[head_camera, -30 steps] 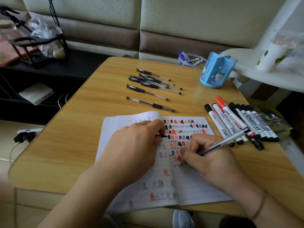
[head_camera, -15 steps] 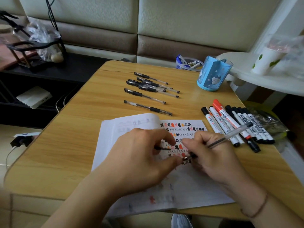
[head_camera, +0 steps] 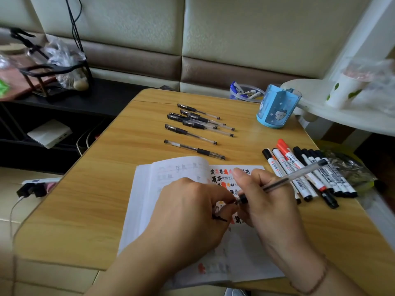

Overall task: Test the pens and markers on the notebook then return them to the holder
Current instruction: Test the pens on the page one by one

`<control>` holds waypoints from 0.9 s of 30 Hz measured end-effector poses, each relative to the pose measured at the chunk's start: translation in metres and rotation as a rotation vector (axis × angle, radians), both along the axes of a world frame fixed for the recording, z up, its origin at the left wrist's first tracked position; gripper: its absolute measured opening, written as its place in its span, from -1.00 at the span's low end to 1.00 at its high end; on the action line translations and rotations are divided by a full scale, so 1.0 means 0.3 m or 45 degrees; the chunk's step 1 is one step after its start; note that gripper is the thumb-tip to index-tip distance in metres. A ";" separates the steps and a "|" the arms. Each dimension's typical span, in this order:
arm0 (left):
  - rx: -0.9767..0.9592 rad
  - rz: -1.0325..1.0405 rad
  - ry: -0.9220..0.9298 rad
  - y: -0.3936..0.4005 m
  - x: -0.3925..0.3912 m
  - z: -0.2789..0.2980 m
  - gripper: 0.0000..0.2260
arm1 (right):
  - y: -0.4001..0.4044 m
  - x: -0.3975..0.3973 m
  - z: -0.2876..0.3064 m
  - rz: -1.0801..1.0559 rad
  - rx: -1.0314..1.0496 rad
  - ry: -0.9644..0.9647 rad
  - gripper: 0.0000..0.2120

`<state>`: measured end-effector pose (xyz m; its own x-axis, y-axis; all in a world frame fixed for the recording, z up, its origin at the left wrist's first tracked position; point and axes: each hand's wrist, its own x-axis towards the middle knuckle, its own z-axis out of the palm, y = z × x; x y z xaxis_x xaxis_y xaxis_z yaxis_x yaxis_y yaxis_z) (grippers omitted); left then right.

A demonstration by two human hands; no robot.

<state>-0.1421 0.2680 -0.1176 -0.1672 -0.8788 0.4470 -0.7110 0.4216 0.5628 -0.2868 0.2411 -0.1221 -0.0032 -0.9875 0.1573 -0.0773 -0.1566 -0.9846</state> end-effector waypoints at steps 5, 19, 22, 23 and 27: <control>0.105 -0.004 0.274 0.006 0.006 0.017 -0.72 | 0.015 -0.005 0.039 -0.059 -0.072 -0.165 -0.64; 0.174 -0.091 0.395 0.010 0.004 0.035 -0.65 | 0.050 0.012 0.071 0.050 -0.234 -0.168 -0.70; 0.177 -0.106 0.426 0.010 0.012 0.044 -0.62 | 0.048 0.015 0.070 0.068 -0.199 -0.102 -0.68; 0.180 -0.115 0.414 0.010 0.013 0.045 -0.62 | 0.048 0.016 0.068 0.078 -0.188 -0.067 -0.67; 0.207 -0.164 0.391 0.018 0.008 0.054 -0.61 | 0.044 0.026 0.064 0.104 -0.205 0.023 -0.67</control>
